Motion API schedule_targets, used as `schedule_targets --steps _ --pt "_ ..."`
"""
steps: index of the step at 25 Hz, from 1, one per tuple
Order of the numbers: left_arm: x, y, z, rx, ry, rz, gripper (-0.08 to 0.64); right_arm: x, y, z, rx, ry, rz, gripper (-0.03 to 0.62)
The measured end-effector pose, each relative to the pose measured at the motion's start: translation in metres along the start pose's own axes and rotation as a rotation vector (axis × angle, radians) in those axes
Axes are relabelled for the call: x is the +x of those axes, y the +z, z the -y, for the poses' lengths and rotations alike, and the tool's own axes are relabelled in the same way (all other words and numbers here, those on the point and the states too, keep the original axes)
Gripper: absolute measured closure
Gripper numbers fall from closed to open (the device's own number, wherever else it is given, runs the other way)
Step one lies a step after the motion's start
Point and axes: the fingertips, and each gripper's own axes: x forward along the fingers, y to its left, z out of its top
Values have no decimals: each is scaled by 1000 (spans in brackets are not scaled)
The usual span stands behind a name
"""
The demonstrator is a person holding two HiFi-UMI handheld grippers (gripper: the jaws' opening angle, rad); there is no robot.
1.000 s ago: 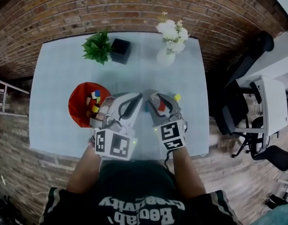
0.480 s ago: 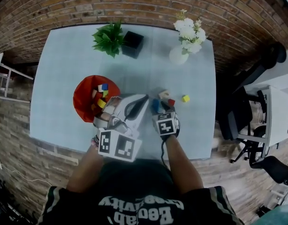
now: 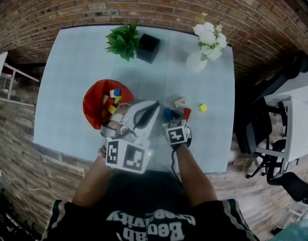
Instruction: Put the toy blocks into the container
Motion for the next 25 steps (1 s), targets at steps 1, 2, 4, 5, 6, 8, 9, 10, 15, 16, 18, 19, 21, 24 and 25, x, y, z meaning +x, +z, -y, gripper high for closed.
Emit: schedule_targets --steps 1,2,4,5,6,8,9,10,15,16,18,19,21,24,25 --pt "-1 0 -1 -1 3 0 555 -3 2 1 -15 -5 10 448" --pt "-2 -1 -2 -2 5 2 555 -9 6 1 -30 -11 32 448" --pt "-4 0 -5 -4 12 9 555 -28 26 2 -67 -23 108 448" --pt "-6 2 -7 -6 16 14 555 -41 39 2 -87 -30 156 448" --pt "-7 4 -9 -7 20 20 555 -56 53 2 -106 -40 207 448" --pt "-10 11 -12 -7 29 35 555 -90 83 3 -136 -65 313 448" --pt "-12 15 -14 -4 33 44 555 -109 98 3 -151 -79 366 448" --pt "-14 20 -16 2 38 52 555 -129 113 2 -171 -94 420 448" --pt "-22 44 -23 30 54 97 555 -222 169 -16 -296 -167 661 448" --pt "-24 48 -23 33 55 105 555 -241 176 -23 -318 -179 718 448" --pt "-27 55 -25 32 63 120 555 -282 191 -37 -328 -186 881 448" --pt "-28 58 -25 31 67 126 555 -299 196 -45 -322 -181 948 448" --pt "-30 61 -26 35 70 135 555 -315 198 -57 -339 -169 993 448" --pt "-37 61 -29 34 80 139 555 -312 199 -72 -379 -151 968 448" --pt "-40 60 -31 34 86 138 555 -309 201 -77 -385 -140 961 448"
